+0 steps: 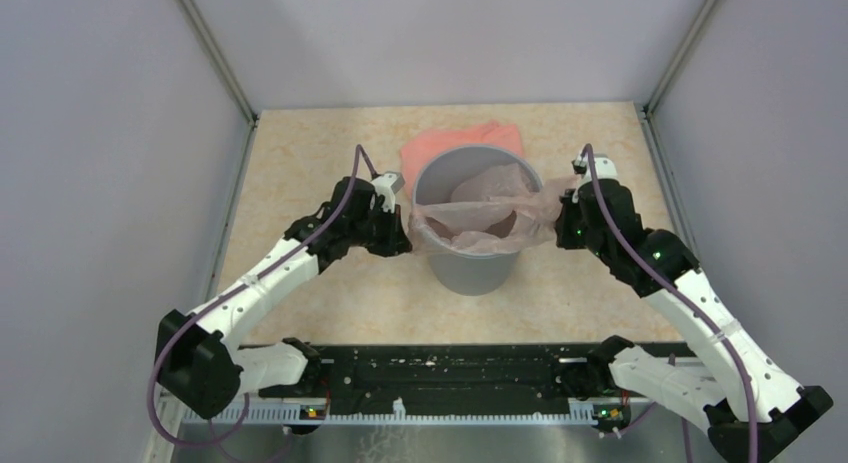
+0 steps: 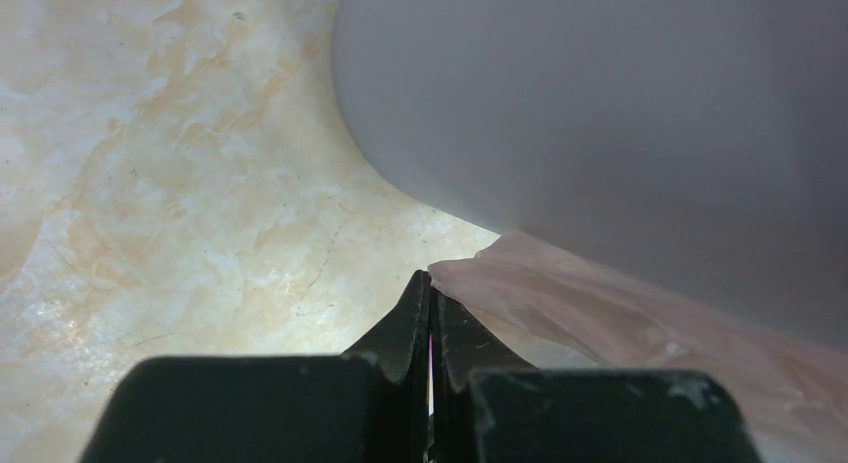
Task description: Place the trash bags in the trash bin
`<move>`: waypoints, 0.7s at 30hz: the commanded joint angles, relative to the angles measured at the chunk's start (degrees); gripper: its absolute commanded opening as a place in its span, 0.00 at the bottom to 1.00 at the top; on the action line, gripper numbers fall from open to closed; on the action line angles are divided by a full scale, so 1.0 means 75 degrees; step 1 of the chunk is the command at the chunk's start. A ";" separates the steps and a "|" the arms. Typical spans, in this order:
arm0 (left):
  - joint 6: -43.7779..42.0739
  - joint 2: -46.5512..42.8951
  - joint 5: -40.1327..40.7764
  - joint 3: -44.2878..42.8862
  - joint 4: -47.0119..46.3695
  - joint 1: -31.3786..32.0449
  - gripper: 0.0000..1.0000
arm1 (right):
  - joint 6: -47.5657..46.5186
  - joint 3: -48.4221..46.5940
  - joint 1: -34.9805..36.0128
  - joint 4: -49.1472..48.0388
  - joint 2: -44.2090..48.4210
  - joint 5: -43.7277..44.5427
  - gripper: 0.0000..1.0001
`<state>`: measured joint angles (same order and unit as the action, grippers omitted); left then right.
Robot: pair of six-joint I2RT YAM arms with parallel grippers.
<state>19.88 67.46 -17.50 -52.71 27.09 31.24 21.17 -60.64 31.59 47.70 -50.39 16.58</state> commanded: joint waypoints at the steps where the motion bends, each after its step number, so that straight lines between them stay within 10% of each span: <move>1: 0.0123 0.0299 0.0348 -0.0208 -0.0161 -0.0116 0.00 | -0.0010 -0.0034 -0.0064 -0.0423 -0.0093 0.0137 0.00; 21: -0.0093 0.0824 0.0459 -0.1191 -0.0184 -0.0908 0.00 | 0.0404 0.0803 0.0689 -0.1213 -0.0524 -0.0167 0.00</move>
<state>20.60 72.90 -14.92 -59.27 26.98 26.39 22.00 -55.05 33.01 41.80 -53.98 15.53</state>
